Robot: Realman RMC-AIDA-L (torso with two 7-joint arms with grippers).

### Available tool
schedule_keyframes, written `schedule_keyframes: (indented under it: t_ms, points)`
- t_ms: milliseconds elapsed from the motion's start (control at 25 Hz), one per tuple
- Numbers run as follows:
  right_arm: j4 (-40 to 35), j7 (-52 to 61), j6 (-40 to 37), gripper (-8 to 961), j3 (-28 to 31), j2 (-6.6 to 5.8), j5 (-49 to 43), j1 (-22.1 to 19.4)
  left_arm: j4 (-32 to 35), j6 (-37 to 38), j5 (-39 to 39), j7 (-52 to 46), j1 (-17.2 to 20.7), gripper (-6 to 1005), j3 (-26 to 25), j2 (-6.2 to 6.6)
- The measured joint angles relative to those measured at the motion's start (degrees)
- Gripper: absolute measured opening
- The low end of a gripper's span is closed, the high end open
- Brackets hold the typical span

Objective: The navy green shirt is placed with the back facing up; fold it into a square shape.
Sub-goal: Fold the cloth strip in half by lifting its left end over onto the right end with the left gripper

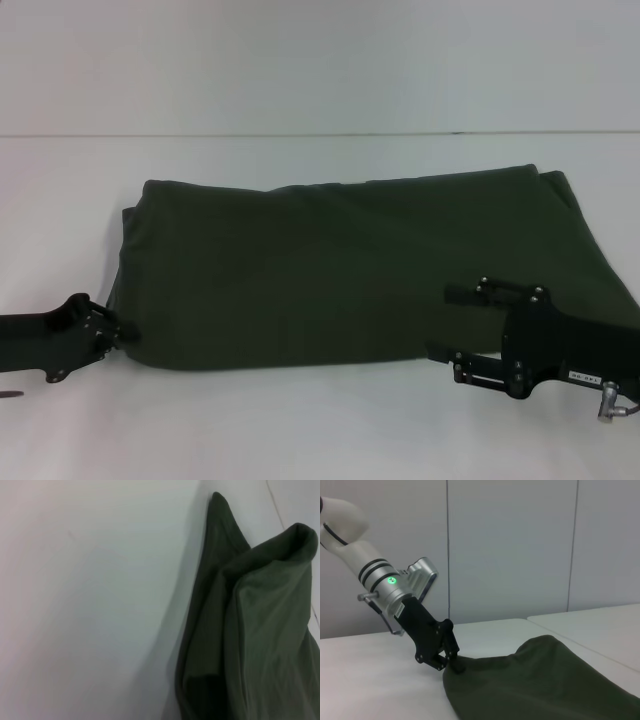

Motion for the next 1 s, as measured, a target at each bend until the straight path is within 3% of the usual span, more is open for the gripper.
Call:
schedule_keyframes:
  t_ms: [480, 1000]
  points:
    - [0.00, 0.00, 0.45, 723, 0.02, 0.00, 1.26, 0.03, 0.37, -1.23, -2.27, 4.74, 2.21, 46, -3.58, -0.05]
    - [0.47, 0.00, 1.80, 722, 0.11, -0.01, 1.28, 0.01, 7.39, -1.04, -2.88, 5.60, 6.42, 47, -8.17, 1.68]
